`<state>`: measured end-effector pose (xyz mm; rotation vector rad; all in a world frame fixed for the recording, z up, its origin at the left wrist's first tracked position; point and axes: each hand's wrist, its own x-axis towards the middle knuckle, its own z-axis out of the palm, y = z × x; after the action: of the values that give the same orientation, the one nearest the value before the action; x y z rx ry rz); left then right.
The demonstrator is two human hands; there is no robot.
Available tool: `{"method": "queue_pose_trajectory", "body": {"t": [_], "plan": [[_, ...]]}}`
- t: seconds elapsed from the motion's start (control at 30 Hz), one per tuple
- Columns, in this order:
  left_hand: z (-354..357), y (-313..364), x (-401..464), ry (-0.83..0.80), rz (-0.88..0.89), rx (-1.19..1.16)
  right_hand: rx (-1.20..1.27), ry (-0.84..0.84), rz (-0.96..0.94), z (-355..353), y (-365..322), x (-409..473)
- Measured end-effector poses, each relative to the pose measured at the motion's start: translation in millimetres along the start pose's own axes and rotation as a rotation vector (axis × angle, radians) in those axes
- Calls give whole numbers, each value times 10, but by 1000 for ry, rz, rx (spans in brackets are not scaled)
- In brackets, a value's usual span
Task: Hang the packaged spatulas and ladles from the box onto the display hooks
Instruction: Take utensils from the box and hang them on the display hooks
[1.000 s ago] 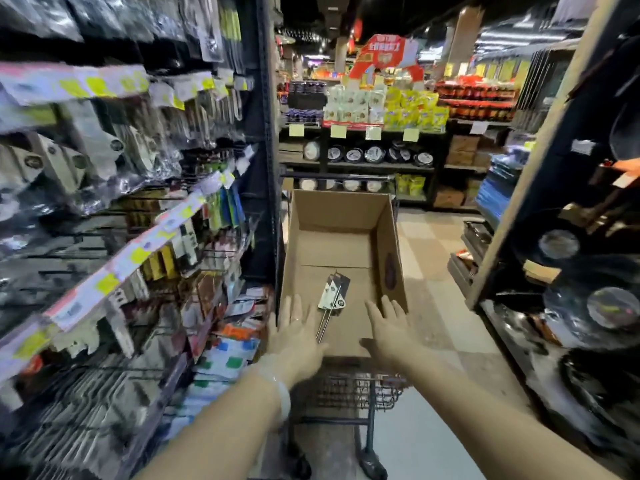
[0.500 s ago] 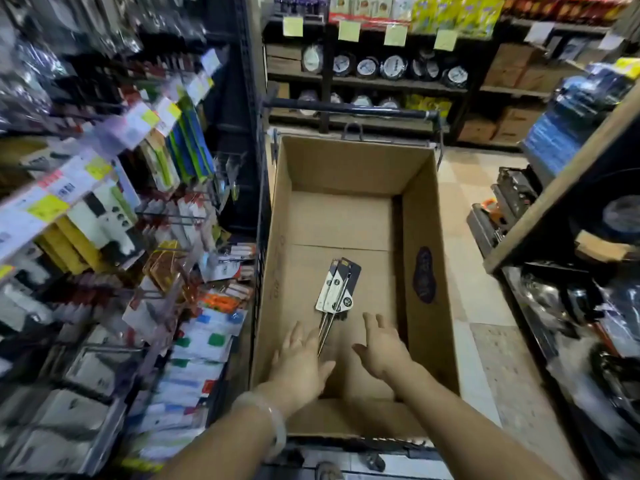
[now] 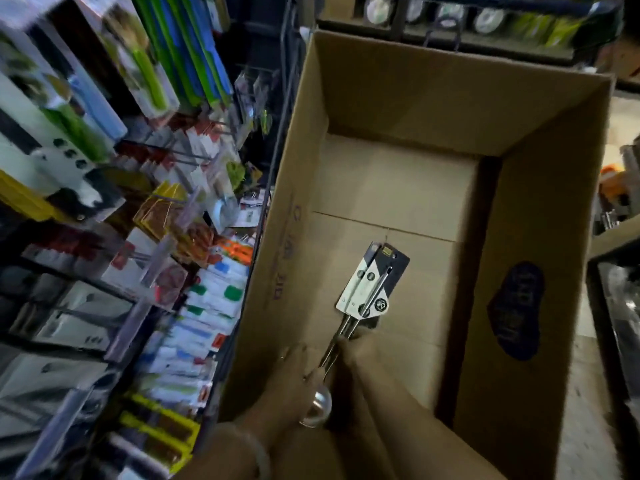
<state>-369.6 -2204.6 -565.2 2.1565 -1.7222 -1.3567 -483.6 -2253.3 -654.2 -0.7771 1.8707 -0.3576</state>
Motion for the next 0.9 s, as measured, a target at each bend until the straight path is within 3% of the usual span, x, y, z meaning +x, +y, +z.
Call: {"method": "queue_pose_trajectory", "body": {"t": [0.17, 0.33, 0.53, 0.67, 0.73, 0.9], "plan": [[91, -39, 151, -49, -104, -38, 69, 45, -55, 1, 21, -61], [80, 190, 166, -6, -22, -165, 138, -17, -299, -221, -326, -293], [-81, 343, 108, 208, -17, -425, 99, -173, -441, -347, -694, -371], [-103, 272, 90, 237, 31, -361, 273, -358, -307, -481, -685, -310], [-98, 233, 97, 256, 21, -371, 324, -313, -137, -490, -492, -141], [-131, 160, 105, 236, -26, -397, 8, -163, 37, -61, 104, 191]]}}
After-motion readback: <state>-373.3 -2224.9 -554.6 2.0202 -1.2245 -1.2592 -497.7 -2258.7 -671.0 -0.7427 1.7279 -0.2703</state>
